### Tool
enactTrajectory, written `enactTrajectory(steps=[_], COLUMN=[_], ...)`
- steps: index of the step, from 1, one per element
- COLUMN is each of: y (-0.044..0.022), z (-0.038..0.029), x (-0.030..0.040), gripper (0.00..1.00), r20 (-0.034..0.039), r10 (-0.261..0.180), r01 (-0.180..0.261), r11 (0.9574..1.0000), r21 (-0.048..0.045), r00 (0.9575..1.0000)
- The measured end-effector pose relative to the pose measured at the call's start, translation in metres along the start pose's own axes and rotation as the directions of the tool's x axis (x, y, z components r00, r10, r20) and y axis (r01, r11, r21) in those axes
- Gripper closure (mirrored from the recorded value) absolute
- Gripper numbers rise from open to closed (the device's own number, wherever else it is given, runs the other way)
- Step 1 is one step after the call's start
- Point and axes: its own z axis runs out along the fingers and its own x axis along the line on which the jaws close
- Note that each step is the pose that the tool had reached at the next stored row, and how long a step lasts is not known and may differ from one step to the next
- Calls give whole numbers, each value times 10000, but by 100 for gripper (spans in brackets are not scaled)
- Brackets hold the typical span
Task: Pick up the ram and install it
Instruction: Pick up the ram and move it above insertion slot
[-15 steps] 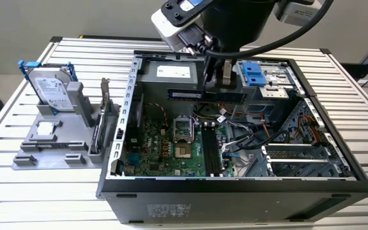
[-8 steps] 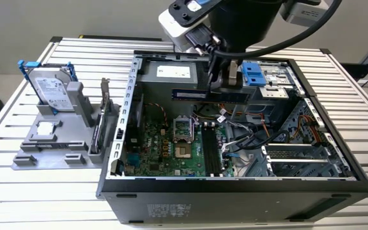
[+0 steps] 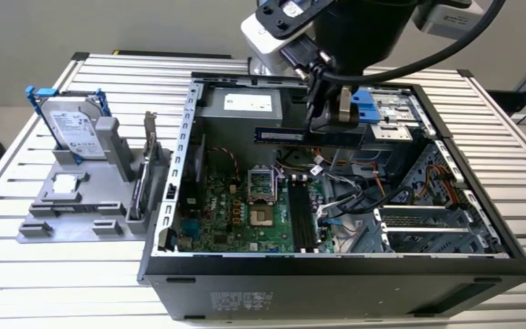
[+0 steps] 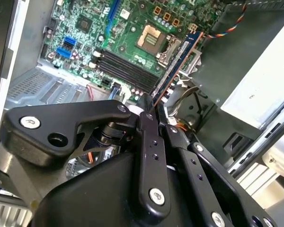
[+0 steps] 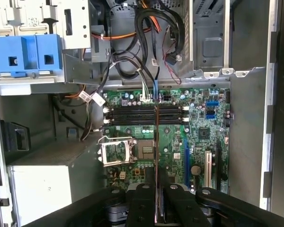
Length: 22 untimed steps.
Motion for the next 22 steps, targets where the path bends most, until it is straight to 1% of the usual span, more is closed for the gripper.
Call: enactTrajectory(steps=[9,16,22], y=[127,200,245], z=[-7,-11,-14], x=[11,18,22], gripper=[100,100,100], r20=[0,1,2], r10=[-1,-10,-19], r01=[1,10,19], r11=[10000,10000,10000], r21=[0,0,1], r00=[10000,10000,10000])
